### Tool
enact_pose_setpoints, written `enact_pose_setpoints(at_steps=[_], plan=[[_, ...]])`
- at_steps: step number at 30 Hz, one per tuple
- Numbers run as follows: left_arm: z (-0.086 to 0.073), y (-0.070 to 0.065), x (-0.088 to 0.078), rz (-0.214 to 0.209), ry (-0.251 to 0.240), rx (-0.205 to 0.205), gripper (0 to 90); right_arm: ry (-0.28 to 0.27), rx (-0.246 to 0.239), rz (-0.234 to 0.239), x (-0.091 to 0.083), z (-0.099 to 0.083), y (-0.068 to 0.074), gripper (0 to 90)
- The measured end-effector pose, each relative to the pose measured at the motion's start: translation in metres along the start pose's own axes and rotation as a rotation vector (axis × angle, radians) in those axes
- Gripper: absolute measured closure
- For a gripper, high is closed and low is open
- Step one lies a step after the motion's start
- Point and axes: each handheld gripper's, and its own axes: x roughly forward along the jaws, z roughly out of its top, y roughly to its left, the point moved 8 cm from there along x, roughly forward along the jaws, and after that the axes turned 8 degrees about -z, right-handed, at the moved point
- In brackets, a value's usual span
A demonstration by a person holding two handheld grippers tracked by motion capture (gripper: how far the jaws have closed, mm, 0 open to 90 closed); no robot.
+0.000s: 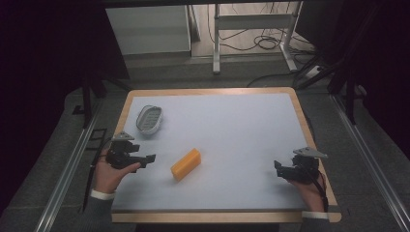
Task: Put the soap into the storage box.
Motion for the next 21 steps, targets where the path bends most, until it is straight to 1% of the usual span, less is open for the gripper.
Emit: enact_pose_setpoints(at_steps=[2,4,6,11,13,14,15,16,21], plan=[[0.004,-0.004,0.001,-0.014,0.012,0.012,17.9,-0.001,0.000,-0.003,-0.001,-0.001,0.000,7.5],[0.005,-0.005,0.001,-0.011,0.017,0.018,18.0,-0.002,0.000,-0.003,-0.001,-0.001,0.000,7.5],[0.010,-0.009,0.002,-0.008,0.028,0.028,18.2,-0.003,-0.002,-0.003,-0.001,0.000,0.000,7.5],[0.017,-0.013,0.003,-0.004,0.035,0.044,19.0,-0.003,-0.001,-0.003,-0.001,-0.001,-0.001,7.5],[0.020,-0.015,0.004,0.000,0.041,0.054,19.0,-0.003,-0.001,0.001,-0.001,-0.001,-0.001,7.5],[0.022,-0.018,0.006,0.000,0.049,0.067,19.4,-0.004,0.004,-0.002,-0.001,-0.001,-0.002,7.5],[0.022,-0.018,0.006,0.000,0.049,0.067,19.8,-0.004,0.004,-0.002,-0.001,-0.001,-0.002,7.5],[0.024,-0.021,0.008,-0.002,0.060,0.081,19.8,-0.006,0.003,-0.004,-0.002,-0.001,-0.002,7.5],[0.029,-0.025,0.009,-0.003,0.066,0.096,19.8,-0.008,0.005,-0.006,-0.002,0.000,-0.002,7.5]])
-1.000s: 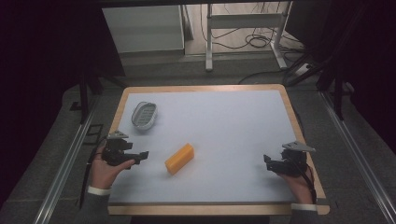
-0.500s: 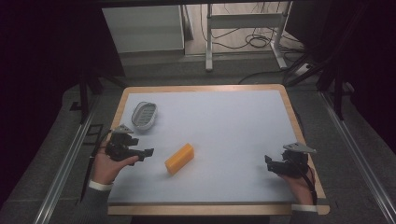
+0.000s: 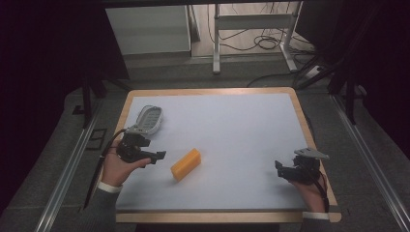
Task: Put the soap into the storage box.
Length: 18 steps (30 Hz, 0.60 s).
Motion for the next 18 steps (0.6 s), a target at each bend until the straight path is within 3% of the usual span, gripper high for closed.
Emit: enact_pose_setpoints(at_steps=[10,13,18], plan=[[0.014,-0.015,0.009,0.001,0.018,0.052,19.1,-0.002,-0.005,-0.001,0.000,0.000,0.000,7.5],[0.021,-0.016,0.014,0.033,0.026,0.063,17.6,-0.002,-0.008,-0.002,0.000,0.000,0.000,7.5],[0.027,-0.021,0.020,0.020,0.044,0.078,18.3,0.002,-0.002,-0.006,0.000,-0.001,-0.003,7.5]])
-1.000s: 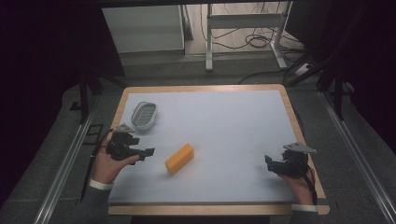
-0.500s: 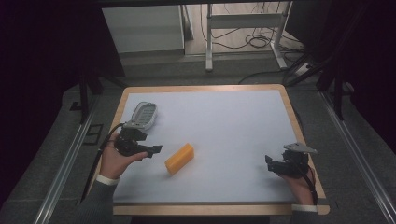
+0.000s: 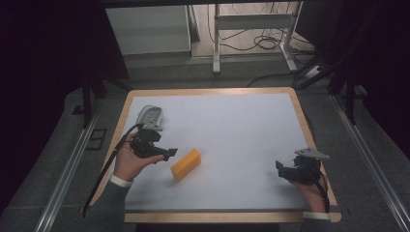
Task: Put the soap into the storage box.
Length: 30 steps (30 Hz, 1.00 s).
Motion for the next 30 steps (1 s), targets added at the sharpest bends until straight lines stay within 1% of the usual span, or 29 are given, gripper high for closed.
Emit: enact_pose_setpoints(at_steps=[4,5,6,7,9,10,13,16,17,19,21,22,23,25,27,28,29,30], plan=[[0.004,-0.006,0.007,-0.013,0.018,0.012,19.1,-0.005,-0.001,-0.003,-0.001,0.001,0.000,7.5],[0.005,-0.009,0.011,-0.025,0.033,0.019,19.5,-0.003,-0.001,0.001,-0.001,0.001,0.000,7.5],[0.005,-0.009,0.011,-0.025,0.033,0.019,19.8,-0.003,-0.001,0.001,-0.001,0.001,0.000,7.5],[0.005,-0.011,0.016,-0.029,0.050,0.028,20.0,-0.001,-0.001,0.002,-0.001,0.000,0.000,7.5],[0.005,-0.013,0.018,-0.032,0.055,0.026,20.0,-0.001,-0.001,0.003,0.000,0.000,0.000,7.5],[0.006,-0.013,0.020,-0.032,0.065,0.029,19.9,-0.001,-0.003,0.000,0.000,0.000,0.000,7.5],[0.007,-0.015,0.023,-0.042,0.064,0.028,20.0,0.000,-0.002,0.004,-0.001,0.000,0.000,7.5],[0.005,-0.015,0.027,-0.036,0.082,0.029,20.1,-0.001,-0.004,0.003,-0.001,0.000,0.001,7.5],[0.004,-0.017,0.030,-0.040,0.091,0.029,20.2,-0.001,-0.004,0.003,-0.001,0.000,0.001,7.5],[0.004,-0.019,0.031,-0.044,0.092,0.034,20.5,-0.002,-0.003,0.002,0.000,0.000,0.001,7.5],[0.001,-0.023,0.037,-0.051,0.113,0.037,21.5,0.003,-0.004,0.007,0.000,0.000,0.002,7.5],[0.001,-0.023,0.037,-0.051,0.113,0.037,21.7,0.003,-0.004,0.007,0.000,0.000,0.002,7.5],[-0.001,-0.025,0.041,-0.055,0.126,0.044,22.2,0.000,-0.004,0.006,0.000,0.000,0.002,7.5],[-0.001,-0.026,0.043,-0.057,0.131,0.047,22.4,0.000,-0.005,0.006,0.000,0.000,0.002,7.5],[-0.004,-0.028,0.049,-0.054,0.151,0.050,23.1,0.004,-0.005,0.005,0.001,-0.001,0.002,7.5],[-0.004,-0.028,0.049,-0.054,0.151,0.050,23.2,0.004,-0.005,0.005,0.001,-0.001,0.002,7.5],[-0.006,-0.029,0.053,-0.059,0.167,0.048,23.6,0.005,-0.006,0.006,0.001,-0.001,0.002,7.5],[-0.006,-0.029,0.053,-0.059,0.167,0.048,24.0,0.005,-0.006,0.006,0.001,-0.001,0.002,7.5]])
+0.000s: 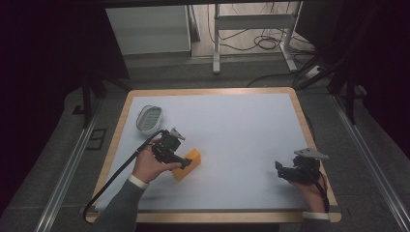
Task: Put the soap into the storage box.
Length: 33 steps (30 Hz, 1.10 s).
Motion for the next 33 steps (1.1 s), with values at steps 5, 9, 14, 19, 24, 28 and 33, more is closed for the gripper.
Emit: enact_pose_setpoints(at_steps=[5,9,14,19,24,28,33], plan=[[-0.004,-0.003,0.016,-0.003,0.048,0.001,26.3,0.001,0.001,0.000,0.001,-0.001,0.000,7.5],[-0.006,-0.005,0.027,-0.017,0.076,0.004,29.4,0.007,0.001,-0.004,0.001,-0.002,0.000,7.5],[-0.007,-0.004,0.030,-0.015,0.084,-0.003,32.5,0.009,0.000,-0.006,0.001,-0.002,-0.001,7.5],[-0.011,-0.005,0.033,-0.038,0.107,-0.015,44.3,0.009,0.004,-0.008,0.001,-0.002,-0.002,7.5],[-0.016,-0.005,0.038,-0.042,0.138,-0.014,55.5,0.015,0.001,-0.014,0.002,-0.003,-0.002,7.5],[-0.016,-0.004,0.038,-0.027,0.137,-0.011,59.6,0.017,-0.001,-0.016,0.002,-0.003,-0.002,7.5],[-0.016,-0.003,0.035,-0.019,0.137,-0.002,60.8,0.012,0.008,-0.019,0.001,-0.003,-0.005,7.5]])
